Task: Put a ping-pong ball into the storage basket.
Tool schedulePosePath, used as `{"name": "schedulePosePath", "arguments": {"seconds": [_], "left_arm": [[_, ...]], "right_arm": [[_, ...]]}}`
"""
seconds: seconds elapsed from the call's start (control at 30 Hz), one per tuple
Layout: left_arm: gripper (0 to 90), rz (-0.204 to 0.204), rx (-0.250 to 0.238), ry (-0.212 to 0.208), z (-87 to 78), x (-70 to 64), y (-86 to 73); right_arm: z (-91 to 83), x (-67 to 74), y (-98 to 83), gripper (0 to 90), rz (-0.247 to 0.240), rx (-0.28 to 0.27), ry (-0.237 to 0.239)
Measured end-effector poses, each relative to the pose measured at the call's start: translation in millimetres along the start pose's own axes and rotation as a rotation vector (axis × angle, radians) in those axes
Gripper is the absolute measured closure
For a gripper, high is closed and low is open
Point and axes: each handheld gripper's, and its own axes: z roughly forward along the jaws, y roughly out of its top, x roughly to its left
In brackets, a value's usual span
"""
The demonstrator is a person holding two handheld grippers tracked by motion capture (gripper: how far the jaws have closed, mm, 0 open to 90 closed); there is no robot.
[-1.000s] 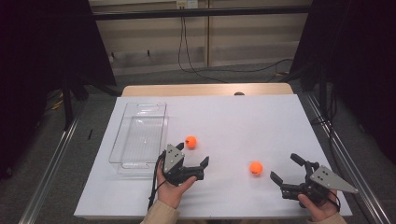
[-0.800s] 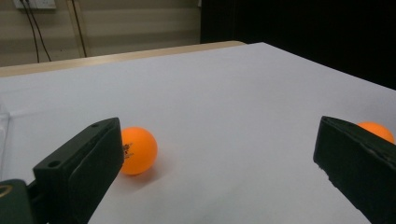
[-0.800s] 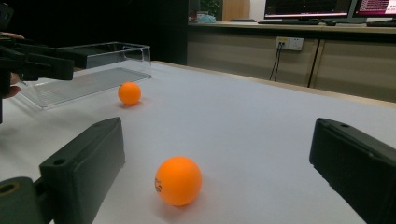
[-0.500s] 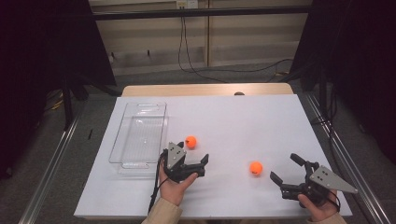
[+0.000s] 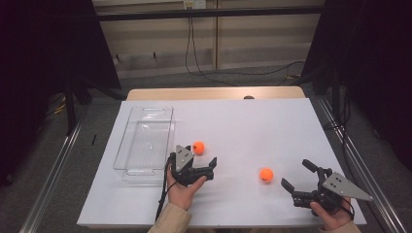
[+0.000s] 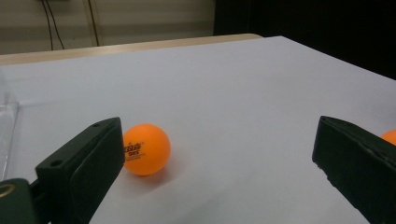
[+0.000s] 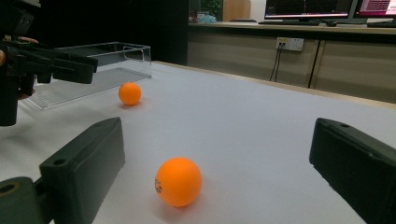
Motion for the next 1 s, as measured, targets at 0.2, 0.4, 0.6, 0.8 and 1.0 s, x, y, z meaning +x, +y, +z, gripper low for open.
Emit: {"name": "schedulePosePath", "arguments": {"seconds": [0.2, 0.4, 0.6, 0.8, 1.0], "left_arm": [[2.6, -0.005, 0.006, 0.005, 3.3, 0.6, -0.2], [2.6, 0.006, 0.023, 0.007, 6.8, 2.7, -0.2], [2.6, 0.008, 0.037, 0.021, 9.1, 3.4, -1.1], [2.6, 0.011, 0.047, 0.028, 11.0, 5.8, -1.4], [3.0, 0.006, 0.051, 0.031, 14.1, 6.8, -1.1]], "right_arm": [[0.0, 0.1, 0.0, 3.2, -0.002, 0.001, 0.003], [0.0, -0.1, 0.1, 3.2, 0.000, -0.001, 0.004], [-0.1, 0.1, 0.3, 3.2, 0.007, -0.002, 0.002], [-0.2, -0.6, 0.1, 3.2, 0.001, 0.001, 0.007], [-0.6, -0.4, 0.4, 3.2, 0.005, 0.002, 0.008]]}}
